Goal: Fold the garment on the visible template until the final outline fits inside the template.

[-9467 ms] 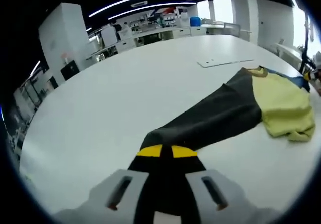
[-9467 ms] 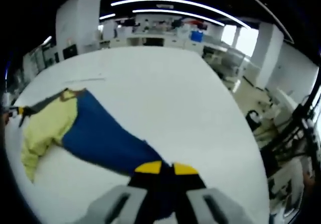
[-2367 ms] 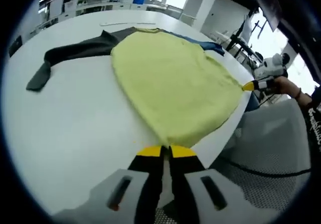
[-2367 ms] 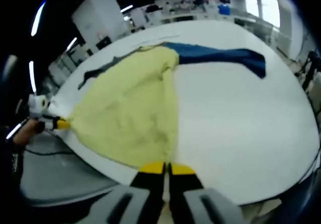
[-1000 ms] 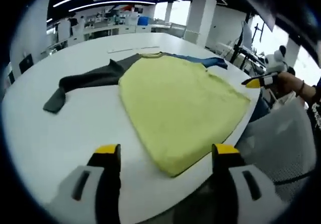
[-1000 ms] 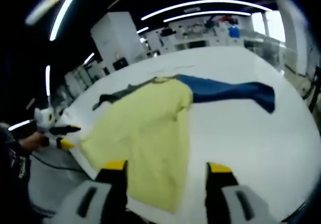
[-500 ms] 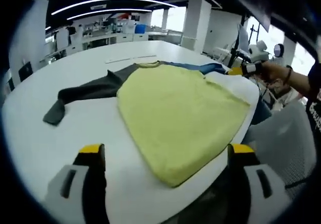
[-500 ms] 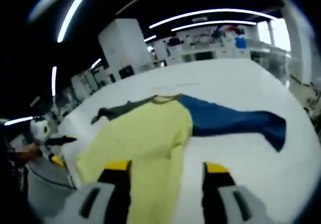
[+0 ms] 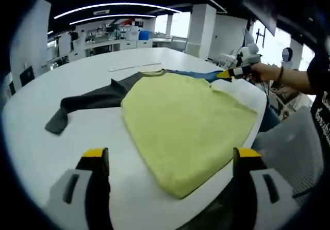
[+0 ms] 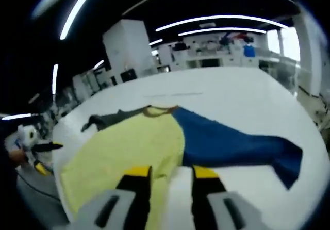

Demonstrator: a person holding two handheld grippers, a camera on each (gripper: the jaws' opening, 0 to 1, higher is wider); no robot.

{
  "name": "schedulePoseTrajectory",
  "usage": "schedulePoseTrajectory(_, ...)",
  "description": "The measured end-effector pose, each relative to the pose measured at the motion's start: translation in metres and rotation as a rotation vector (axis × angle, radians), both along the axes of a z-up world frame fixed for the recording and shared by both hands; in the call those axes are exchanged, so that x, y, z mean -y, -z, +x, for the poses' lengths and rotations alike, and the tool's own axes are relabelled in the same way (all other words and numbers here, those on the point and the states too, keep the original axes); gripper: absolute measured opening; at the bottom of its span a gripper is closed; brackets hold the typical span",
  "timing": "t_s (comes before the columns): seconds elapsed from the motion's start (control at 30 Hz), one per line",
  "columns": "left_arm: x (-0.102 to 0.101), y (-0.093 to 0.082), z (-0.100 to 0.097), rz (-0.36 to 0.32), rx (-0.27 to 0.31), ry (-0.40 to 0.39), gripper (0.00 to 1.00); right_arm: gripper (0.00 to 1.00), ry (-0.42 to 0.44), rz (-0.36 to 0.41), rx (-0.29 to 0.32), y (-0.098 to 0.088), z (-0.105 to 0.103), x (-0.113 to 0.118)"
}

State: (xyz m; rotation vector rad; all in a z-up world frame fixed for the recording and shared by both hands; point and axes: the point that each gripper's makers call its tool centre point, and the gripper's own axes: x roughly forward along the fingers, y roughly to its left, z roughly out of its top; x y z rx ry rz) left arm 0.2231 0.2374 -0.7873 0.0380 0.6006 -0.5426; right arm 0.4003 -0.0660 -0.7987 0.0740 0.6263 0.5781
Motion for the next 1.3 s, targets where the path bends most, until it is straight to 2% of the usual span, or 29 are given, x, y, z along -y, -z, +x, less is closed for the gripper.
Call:
schedulePoseTrajectory(0.13,-0.003,-0.002,0.003,0.011,0.014,-0.005,0.93,0.16,0.007,-0.018,-0.028,0.012,0.012,-0.001)
schedulePoseTrajectory(0.2,-0.005,-0.006,0.006,0.029,0.045,-0.008,0.88,0.16,0.017,-0.025,-0.043,0.02,0.021,-0.001)
schedulePoseTrajectory(0.43,-0.006,-0.013,0.012,0.029,0.077,-0.026,0.8,0.14,0.047,-0.061,-0.096,0.039,0.032,0.001)
schedulePoseTrajectory(0.63,-0.008,-0.007,0.009,0.041,0.05,-0.027,0.76,0.1,0.131,-0.058,-0.138,0.045,0.037,0.004)
schedulePoseTrajectory(0.77,-0.01,-0.004,0.008,0.045,0.039,-0.037,0.72,0.07,0.153,-0.063,-0.131,0.046,0.039,0.001)
schedulePoseTrajectory(0.83,-0.012,-0.004,0.009,0.048,0.041,-0.041,0.72,0.0,0.155,-0.069,-0.119,0.045,0.037,-0.003)
schedulePoseTrajectory(0.87,-0.012,-0.005,0.009,0.047,0.042,-0.043,0.71,0.0,0.151,-0.066,-0.116,0.044,0.037,-0.004)
schedulePoseTrajectory(1.07,-0.016,-0.006,0.01,0.048,0.045,-0.055,0.7,0.0,0.157,-0.043,-0.048,0.025,0.046,0.001)
schedulePoseTrajectory(1.17,-0.017,-0.006,0.01,0.047,0.047,-0.06,0.7,0.0,0.176,-0.058,0.004,0.013,0.049,0.009)
schedulePoseTrajectory(1.23,-0.017,-0.006,0.01,0.046,0.046,-0.059,0.69,0.0,0.185,-0.048,0.02,0.009,0.055,0.013)
schedulePoseTrajectory(1.3,-0.018,-0.005,0.01,0.045,0.045,-0.06,0.69,0.0,0.2,-0.073,0.042,0.002,0.056,0.019)
